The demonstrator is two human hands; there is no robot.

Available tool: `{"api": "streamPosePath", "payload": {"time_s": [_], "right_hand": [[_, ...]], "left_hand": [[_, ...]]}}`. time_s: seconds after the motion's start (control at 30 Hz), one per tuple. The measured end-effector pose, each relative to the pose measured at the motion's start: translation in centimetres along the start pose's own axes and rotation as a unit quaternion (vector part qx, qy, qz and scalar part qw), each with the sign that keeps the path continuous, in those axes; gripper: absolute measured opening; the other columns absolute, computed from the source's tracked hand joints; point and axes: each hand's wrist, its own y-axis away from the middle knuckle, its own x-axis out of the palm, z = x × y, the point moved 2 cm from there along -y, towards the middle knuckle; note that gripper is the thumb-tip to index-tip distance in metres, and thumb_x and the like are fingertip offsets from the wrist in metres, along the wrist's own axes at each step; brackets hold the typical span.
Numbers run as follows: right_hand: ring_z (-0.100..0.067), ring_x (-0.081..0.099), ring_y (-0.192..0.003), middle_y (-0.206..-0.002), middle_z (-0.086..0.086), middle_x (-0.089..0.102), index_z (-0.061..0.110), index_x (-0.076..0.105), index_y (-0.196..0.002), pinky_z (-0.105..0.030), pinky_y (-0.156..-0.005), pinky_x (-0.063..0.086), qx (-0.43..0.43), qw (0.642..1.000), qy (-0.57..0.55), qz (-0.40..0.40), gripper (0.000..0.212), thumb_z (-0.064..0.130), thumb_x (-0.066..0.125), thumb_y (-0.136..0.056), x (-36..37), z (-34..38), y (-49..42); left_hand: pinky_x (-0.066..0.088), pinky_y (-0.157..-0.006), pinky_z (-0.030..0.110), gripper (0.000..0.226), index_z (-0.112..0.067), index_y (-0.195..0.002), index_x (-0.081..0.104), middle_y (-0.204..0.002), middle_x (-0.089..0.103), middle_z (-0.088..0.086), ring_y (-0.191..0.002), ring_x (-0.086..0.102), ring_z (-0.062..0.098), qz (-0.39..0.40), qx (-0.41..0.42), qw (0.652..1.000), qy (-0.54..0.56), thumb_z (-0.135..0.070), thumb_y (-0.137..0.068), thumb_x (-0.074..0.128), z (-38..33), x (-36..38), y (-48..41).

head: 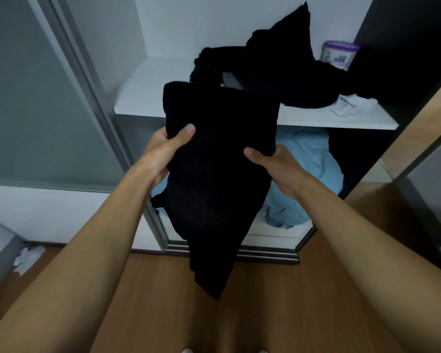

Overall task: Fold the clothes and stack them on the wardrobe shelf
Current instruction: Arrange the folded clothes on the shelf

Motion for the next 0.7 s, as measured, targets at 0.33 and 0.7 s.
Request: {"api": "streamPosePath", "payload": {"time_s": [0.33, 0.7], "right_hand": [[-0.019, 0.069, -0.109, -0.114, -0.003, 0.074, 0.019, 0.068, -0.118, -0.029, -0.095, 0.054, 0.027, 0.994, -0.076, 0.077, 0.035, 0.030, 0.076, -0.086, 0.2, 0.5, 0.3], [-0.020, 0.072, -0.099, -0.111, -0.007, 0.074, 0.014, 0.078, -0.107, -0.029, -0.081, 0.057, 0.135, 0.968, -0.186, 0.099, 0.034, 0.038, 0.078, -0.083, -0.5, -0.7, -0.2]], "left_hand": [[0.060, -0.075, 0.028, 0.046, -0.012, -0.117, 0.067, -0.110, 0.076, 0.006, -0.101, 0.073, 0.021, -0.035, -0.050, 0.997, 0.056, -0.047, -0.087, 0.071, -0.4, -0.6, -1.1], [0.059, -0.060, 0.029, 0.030, -0.005, -0.105, 0.067, -0.095, 0.074, 0.012, -0.073, 0.074, 0.020, -0.047, -0.189, 0.981, -0.012, -0.031, -0.092, 0.069, 4.1, -2.5, 0.2]]}}
